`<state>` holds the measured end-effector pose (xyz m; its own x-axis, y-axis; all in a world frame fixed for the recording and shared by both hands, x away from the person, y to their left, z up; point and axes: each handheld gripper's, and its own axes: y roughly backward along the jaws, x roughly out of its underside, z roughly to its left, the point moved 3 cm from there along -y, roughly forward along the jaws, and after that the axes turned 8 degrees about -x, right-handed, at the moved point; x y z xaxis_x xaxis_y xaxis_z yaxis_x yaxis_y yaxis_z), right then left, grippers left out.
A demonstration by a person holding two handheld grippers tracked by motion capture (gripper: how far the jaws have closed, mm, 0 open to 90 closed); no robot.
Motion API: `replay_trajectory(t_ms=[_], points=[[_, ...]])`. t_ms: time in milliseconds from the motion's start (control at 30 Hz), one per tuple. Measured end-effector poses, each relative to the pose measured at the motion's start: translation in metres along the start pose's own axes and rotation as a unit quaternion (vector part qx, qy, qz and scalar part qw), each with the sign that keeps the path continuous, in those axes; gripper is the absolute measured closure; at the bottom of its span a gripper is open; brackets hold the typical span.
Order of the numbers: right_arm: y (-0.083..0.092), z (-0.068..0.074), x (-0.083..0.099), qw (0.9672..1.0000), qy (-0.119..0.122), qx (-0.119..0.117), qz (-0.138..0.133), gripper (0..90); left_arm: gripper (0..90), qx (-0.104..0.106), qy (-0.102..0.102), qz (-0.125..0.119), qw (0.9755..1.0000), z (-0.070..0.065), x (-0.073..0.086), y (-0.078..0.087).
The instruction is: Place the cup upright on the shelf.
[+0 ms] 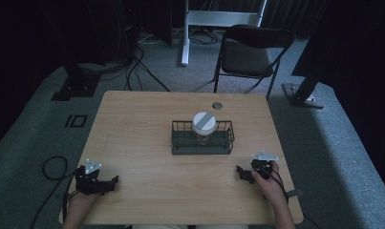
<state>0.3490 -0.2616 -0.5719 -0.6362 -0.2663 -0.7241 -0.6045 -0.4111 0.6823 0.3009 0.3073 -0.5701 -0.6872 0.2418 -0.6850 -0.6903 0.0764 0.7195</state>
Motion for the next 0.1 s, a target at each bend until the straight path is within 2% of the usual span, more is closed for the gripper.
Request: replay_trajectory(t_ms=[100], points=[[0.0,0.0,-0.0001,1.0,0.0,0.0,0.0,11.0,0.2,0.0,0.0,0.0,1.0,0.0,0.0,0.0]])
